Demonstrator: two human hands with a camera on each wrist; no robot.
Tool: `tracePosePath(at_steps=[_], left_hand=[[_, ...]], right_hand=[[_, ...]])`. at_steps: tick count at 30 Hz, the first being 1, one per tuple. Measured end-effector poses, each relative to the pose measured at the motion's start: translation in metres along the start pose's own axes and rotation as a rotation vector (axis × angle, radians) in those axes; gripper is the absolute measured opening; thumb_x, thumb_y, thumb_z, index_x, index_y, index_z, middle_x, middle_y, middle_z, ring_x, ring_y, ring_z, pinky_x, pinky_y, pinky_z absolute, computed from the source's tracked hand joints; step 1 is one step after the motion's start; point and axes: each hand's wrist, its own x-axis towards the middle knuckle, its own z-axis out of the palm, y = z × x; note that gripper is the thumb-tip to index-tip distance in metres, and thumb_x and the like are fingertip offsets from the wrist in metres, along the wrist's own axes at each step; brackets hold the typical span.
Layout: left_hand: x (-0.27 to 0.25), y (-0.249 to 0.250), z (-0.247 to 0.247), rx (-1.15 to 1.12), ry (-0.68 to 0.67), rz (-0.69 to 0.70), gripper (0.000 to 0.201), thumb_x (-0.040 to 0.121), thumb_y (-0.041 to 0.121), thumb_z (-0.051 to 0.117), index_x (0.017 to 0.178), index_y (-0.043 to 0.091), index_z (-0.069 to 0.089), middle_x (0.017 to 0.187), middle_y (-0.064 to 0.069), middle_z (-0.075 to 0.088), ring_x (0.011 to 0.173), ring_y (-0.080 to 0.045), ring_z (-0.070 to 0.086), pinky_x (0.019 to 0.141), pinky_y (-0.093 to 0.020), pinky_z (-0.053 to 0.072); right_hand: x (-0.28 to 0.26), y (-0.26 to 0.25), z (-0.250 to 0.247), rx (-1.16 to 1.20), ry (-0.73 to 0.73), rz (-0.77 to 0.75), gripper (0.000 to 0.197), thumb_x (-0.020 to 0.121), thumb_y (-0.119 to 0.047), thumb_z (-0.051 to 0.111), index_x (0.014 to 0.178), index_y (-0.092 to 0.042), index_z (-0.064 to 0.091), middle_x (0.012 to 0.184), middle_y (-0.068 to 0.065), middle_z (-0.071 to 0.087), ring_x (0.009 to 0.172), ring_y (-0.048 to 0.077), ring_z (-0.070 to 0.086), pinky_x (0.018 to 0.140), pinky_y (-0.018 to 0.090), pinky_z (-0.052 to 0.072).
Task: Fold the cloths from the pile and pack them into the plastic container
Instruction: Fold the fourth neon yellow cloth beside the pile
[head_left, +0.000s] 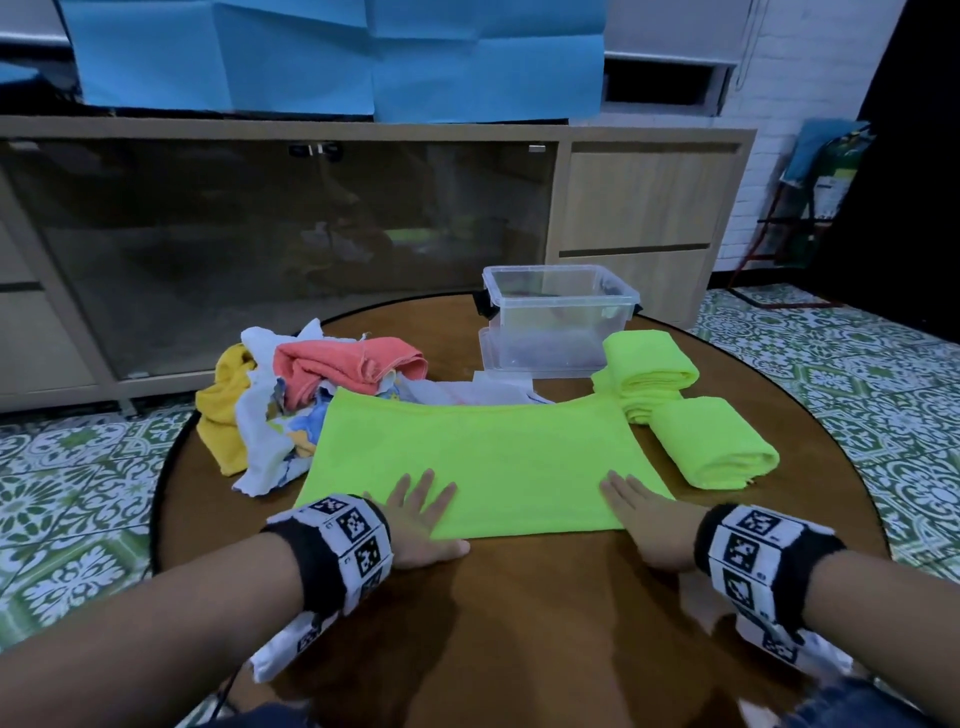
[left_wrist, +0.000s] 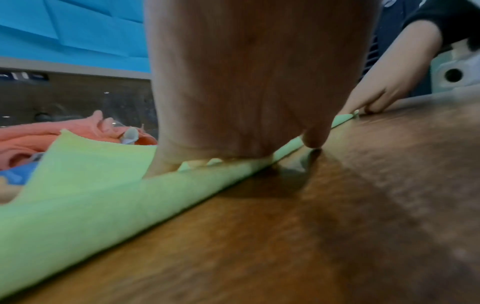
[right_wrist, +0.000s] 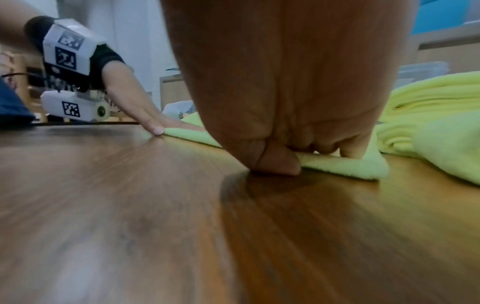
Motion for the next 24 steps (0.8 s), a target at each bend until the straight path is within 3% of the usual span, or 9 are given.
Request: tracePosePath(at_steps=[5,7,9,12,17,20,22,24], left_hand=[[-0.013,-0.019,0.006,0.035,0.007,0.012,0.069,0.097,0.055,0.024,0.147,0.031,-0.017,0.154,0.0,-0.026,0.145,-0.026,-0.015,0.115,-0.053,0.008],[-0.018,-0.024,0.009,0.061,0.088,0.042,0.058,0.103,0.034,0.024,0.148,0.031,-0.012,0.157,-0.002,-0.017,0.146,-0.026,-0.006,0.115,-0.048,0.021],[-0.022,-0.026,0.01,0.123,0.133,0.054,0.069,0.099,0.005,0.028,0.149,0.029,-0.013,0.157,-0.005,-0.015,0.146,-0.028,-0.003,0.11,-0.045,0.032],[-0.026,-0.021,0.009,0.198,0.135,0.055,0.088,0.088,-0.018,0.032,0.148,0.024,-0.017,0.156,-0.01,-0.019,0.146,-0.031,-0.004,0.11,-0.047,0.032],[-0.04,-0.016,0.004,0.198,0.075,0.067,0.09,0.087,-0.021,0.032,0.149,0.023,-0.016,0.156,-0.011,-0.02,0.145,-0.032,-0.006,0.113,-0.049,0.025],[-0.052,-0.008,0.006,0.23,-0.034,0.085,0.087,0.089,-0.019,0.031,0.149,0.024,-0.015,0.156,-0.01,-0.019,0.146,-0.03,-0.002,0.111,-0.047,0.028],[-0.06,-0.004,0.002,0.266,-0.109,0.09,0.081,0.093,-0.011,0.032,0.149,0.029,-0.012,0.157,-0.007,-0.017,0.144,-0.029,0.015,0.1,-0.04,0.04],[-0.065,-0.003,-0.016,0.275,-0.178,0.097,0.071,0.097,0.001,0.03,0.15,0.032,-0.005,0.158,-0.001,-0.01,0.133,-0.025,0.036,0.088,-0.035,0.043]], right_hand=[[-0.013,0.007,-0.002,-0.045,-0.017,0.008,0.073,0.092,0.01,0.031,0.146,-0.001,-0.016,0.155,0.014,-0.02,0.146,0.026,-0.007,0.118,0.034,0.012],[-0.017,0.004,-0.002,-0.12,0.015,0.012,0.072,0.09,0.016,0.027,0.146,0.0,-0.014,0.156,0.015,-0.017,0.146,0.026,-0.004,0.117,0.039,0.018],[-0.02,-0.001,-0.002,-0.176,0.045,0.027,0.067,0.091,0.018,0.022,0.147,0.003,-0.012,0.156,0.017,-0.014,0.146,0.027,-0.001,0.115,0.041,0.023],[-0.025,-0.007,-0.001,-0.204,0.081,0.046,0.064,0.092,0.016,0.023,0.147,0.005,-0.009,0.156,0.021,-0.009,0.146,0.03,0.004,0.111,0.042,0.028],[-0.03,-0.005,0.001,-0.294,0.101,0.011,0.07,0.092,0.013,0.037,0.147,0.005,-0.005,0.156,0.022,-0.003,0.144,0.031,0.015,0.108,0.046,0.035],[-0.035,-0.002,0.006,-0.302,0.049,0.013,0.064,0.093,0.013,0.031,0.148,0.002,-0.001,0.156,0.02,0.002,0.138,0.034,0.031,0.101,0.048,0.042],[-0.04,0.005,0.003,-0.311,0.008,0.014,0.06,0.093,0.012,0.029,0.149,-0.002,0.011,0.155,0.017,0.016,0.125,0.034,0.047,0.092,0.046,0.047],[-0.045,0.015,-0.014,-0.357,0.003,-0.011,0.048,0.096,0.001,0.03,0.142,-0.007,0.036,0.143,0.014,0.042,0.118,0.03,0.053,0.094,0.042,0.048]])
